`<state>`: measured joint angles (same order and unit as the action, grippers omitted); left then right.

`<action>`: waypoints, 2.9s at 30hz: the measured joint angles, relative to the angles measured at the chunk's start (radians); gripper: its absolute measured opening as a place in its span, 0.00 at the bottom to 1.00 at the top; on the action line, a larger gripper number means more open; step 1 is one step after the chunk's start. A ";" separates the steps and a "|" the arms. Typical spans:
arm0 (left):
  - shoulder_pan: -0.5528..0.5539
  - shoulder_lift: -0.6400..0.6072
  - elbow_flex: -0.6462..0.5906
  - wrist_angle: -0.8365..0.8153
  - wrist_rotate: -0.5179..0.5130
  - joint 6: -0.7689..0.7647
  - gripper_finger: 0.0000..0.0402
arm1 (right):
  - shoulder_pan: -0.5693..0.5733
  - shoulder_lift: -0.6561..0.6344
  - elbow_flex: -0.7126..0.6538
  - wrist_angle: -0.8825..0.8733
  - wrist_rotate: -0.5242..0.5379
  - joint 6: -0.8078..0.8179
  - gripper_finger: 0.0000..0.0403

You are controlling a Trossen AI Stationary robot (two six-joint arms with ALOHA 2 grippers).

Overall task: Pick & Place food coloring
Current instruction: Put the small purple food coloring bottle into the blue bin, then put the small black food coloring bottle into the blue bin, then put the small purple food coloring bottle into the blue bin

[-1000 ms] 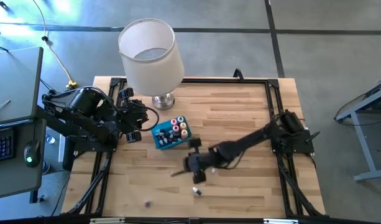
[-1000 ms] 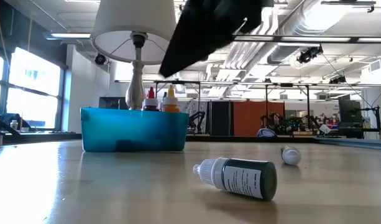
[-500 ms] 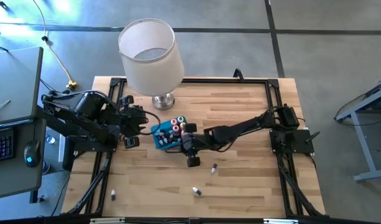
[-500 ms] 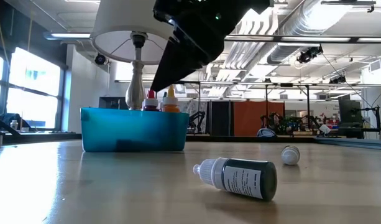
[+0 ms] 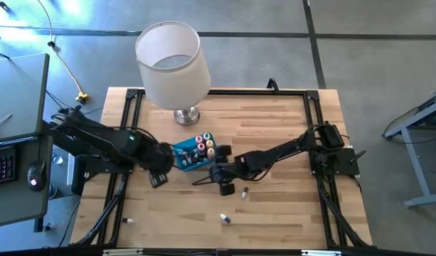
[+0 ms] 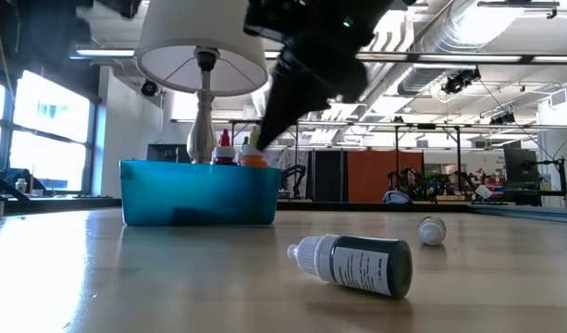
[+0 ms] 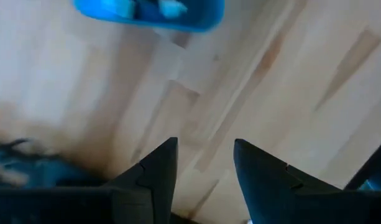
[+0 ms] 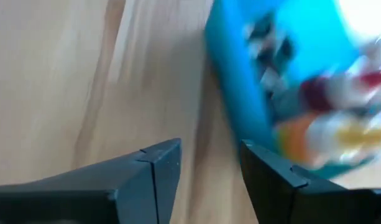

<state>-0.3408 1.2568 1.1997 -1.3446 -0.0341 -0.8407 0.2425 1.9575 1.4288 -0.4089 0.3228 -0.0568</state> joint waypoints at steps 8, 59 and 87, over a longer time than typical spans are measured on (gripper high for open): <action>0.000 0.017 -0.186 0.267 0.050 0.125 0.38 | 0.022 0.000 0.000 -0.376 -0.164 0.228 0.33; 0.000 -0.106 0.019 0.157 -0.281 0.156 0.38 | -0.081 0.006 0.010 0.372 -0.061 -0.143 0.22; -0.034 -0.192 0.017 -0.052 0.080 0.194 0.38 | -0.168 0.346 0.470 0.094 -0.073 -0.185 0.39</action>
<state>-0.3750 1.0643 1.2168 -1.3971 0.0459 -0.6467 0.0745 2.3036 1.8991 -0.3150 0.2499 -0.2422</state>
